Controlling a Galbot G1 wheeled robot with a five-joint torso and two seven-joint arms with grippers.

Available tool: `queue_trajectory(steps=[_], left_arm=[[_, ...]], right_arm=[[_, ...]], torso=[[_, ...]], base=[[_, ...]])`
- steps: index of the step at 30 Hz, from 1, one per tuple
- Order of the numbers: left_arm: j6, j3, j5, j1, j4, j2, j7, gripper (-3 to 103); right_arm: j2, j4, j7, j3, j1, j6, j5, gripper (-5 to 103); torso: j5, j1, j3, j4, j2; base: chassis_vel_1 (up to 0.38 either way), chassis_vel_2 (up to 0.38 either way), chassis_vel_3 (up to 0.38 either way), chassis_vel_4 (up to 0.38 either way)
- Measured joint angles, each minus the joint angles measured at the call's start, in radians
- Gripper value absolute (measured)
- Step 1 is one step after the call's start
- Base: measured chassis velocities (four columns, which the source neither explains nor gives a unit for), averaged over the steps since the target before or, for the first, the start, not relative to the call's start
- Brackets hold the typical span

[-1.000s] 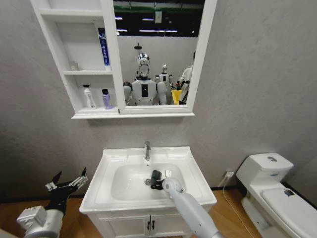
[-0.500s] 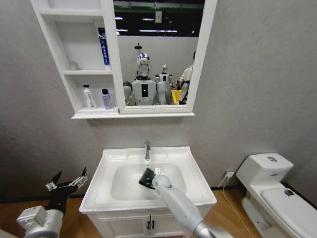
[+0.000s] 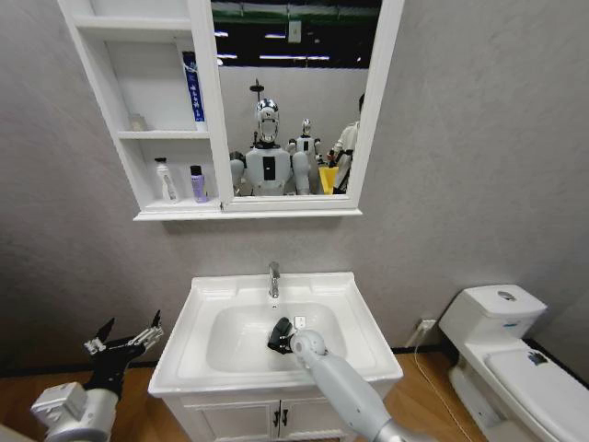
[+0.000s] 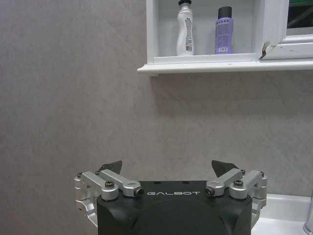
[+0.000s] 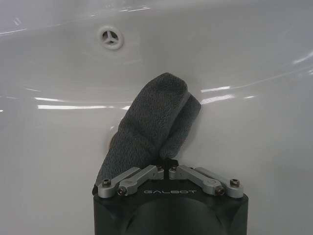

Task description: Move facial cleanser and shampoo from washbasin to cabinet, then wipe washbasin with towel.

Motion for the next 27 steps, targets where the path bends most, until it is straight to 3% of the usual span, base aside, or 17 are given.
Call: queue_trajectory(steps=[6,13,19,27], left_arm=[[0.000,0.000,0.000,0.000,0.000,0.000,0.000,100],[0.000,0.000,0.000,0.000,0.000,0.000,0.000,100],[0.000,0.000,0.000,0.000,0.000,0.000,0.000,100],[0.000,0.000,0.000,0.000,0.000,0.000,0.000,100]], right_arm=[[-0.015,0.019,0.007,0.008,-0.009,0.000,0.005,0],[0.054,-0.073,-0.056,-0.010,0.034,0.016,-0.057,0],[0.090,-0.097,-0.060,-0.030,0.057,0.028,-0.073,0],[0.015,0.006,0.037,-0.034,0.010,-0.005,-0.004,0]], torso=[[-0.0001,0.000,0.000,0.0000,0.000],[-0.0002,0.000,0.000,0.0001,0.000],[-0.0002,0.000,0.000,0.0004,0.000],[0.0000,0.000,0.000,0.0001,0.000]], base=[[0.000,0.000,0.000,0.000],[0.000,0.000,0.000,0.000],[0.000,0.000,0.000,0.000],[0.000,0.000,0.000,0.000]])
